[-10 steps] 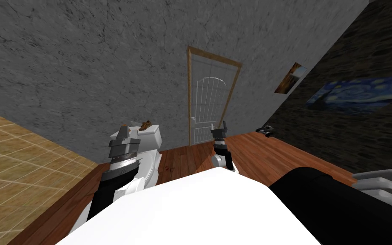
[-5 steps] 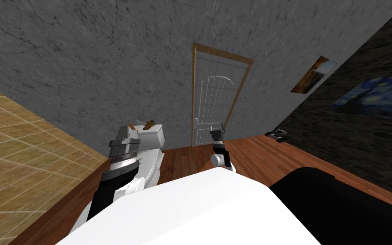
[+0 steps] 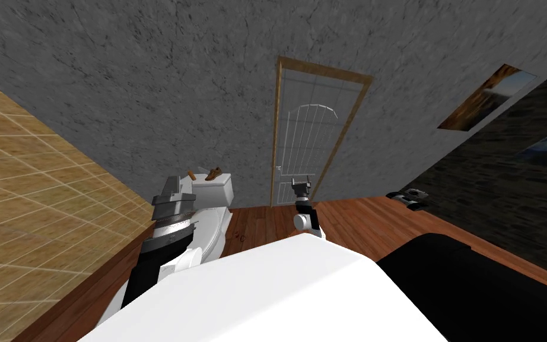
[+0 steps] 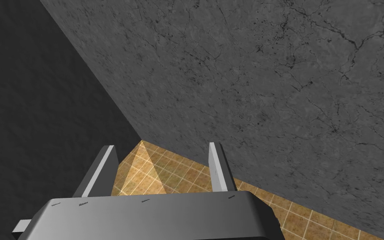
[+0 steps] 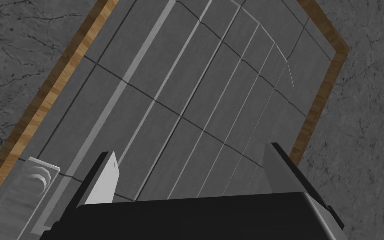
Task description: Pull the door open
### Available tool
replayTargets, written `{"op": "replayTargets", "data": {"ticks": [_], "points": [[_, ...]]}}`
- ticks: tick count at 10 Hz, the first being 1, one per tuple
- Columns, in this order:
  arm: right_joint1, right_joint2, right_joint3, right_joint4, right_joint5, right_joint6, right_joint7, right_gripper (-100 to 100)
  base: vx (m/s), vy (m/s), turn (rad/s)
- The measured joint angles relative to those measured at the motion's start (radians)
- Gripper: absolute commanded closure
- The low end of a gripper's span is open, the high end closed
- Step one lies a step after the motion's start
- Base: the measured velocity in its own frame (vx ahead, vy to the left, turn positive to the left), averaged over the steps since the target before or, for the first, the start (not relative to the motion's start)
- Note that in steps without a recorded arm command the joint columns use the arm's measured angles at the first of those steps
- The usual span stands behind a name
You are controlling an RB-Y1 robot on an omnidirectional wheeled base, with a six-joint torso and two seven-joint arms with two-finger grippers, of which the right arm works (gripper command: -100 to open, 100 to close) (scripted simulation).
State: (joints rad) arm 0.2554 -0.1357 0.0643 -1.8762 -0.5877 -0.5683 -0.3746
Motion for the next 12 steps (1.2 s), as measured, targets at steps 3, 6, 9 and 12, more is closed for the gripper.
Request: {"op": "replayTargets", "data": {"ticks": [3, 6, 9, 12], "points": [[-0.037, -0.013, 0.001, 0.090, -0.084, -0.003, -0.035, -100, 0.078, -0.050, 0.190], [-0.047, -0.023, 0.001, 0.132, -0.158, 0.006, -0.062, -100, 0.055, -0.038, 0.127], [-0.087, -0.037, -0.004, 0.218, -0.251, 0.016, -0.098, -100, 0.082, -0.048, 0.178], [-0.117, -0.051, -0.002, 0.301, -0.344, 0.017, -0.137, -100, 0.084, -0.074, 0.162]]}}
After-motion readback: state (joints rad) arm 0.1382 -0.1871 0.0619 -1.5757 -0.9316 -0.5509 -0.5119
